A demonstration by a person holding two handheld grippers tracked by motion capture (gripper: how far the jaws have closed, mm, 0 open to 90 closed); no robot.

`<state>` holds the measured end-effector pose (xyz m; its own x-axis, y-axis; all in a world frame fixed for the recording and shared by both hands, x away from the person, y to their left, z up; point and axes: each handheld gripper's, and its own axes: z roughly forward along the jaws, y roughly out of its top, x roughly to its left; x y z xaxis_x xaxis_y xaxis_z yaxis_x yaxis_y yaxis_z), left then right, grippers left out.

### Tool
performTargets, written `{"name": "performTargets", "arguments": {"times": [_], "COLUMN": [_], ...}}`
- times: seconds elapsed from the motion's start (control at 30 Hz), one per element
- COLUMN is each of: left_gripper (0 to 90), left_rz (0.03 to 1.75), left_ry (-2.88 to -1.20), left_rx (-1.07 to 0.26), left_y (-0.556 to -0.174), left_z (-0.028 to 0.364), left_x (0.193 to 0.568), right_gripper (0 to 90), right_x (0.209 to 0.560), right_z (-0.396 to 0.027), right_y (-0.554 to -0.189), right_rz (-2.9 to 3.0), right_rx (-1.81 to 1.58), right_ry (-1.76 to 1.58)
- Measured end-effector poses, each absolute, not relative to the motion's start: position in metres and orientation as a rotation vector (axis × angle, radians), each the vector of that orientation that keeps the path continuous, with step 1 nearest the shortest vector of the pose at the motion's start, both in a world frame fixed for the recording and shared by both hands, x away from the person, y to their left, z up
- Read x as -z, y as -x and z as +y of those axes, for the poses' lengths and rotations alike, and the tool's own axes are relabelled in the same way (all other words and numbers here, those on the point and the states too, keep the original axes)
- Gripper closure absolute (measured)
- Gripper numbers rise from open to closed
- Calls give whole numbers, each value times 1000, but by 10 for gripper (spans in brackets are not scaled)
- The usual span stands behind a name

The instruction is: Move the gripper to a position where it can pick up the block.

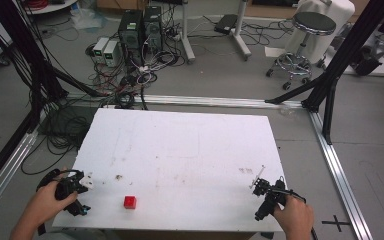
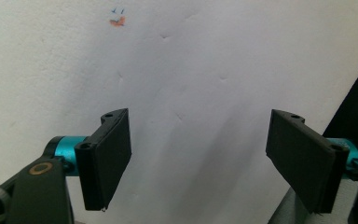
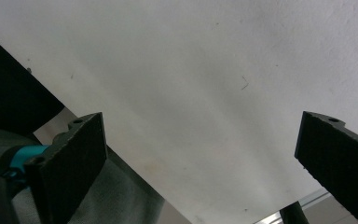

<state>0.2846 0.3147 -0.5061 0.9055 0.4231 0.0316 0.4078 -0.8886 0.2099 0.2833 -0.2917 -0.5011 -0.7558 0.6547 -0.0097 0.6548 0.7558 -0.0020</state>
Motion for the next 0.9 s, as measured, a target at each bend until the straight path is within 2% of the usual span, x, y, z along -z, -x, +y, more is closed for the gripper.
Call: {"name": "performTargets", "arguments": {"times": [0.9], "left_gripper": [225], "left_rz": [477], "left_ry": [-2943], "left_rx": [-76], "left_y": [-290], "left_z": [291], "left_x": [507], "right_gripper": [15], "right_x": [498], "right_z": [-296], "right_y": [-280], "right_rz": [2931], "right_rx": [-23], "right_ry": [-1110]}}
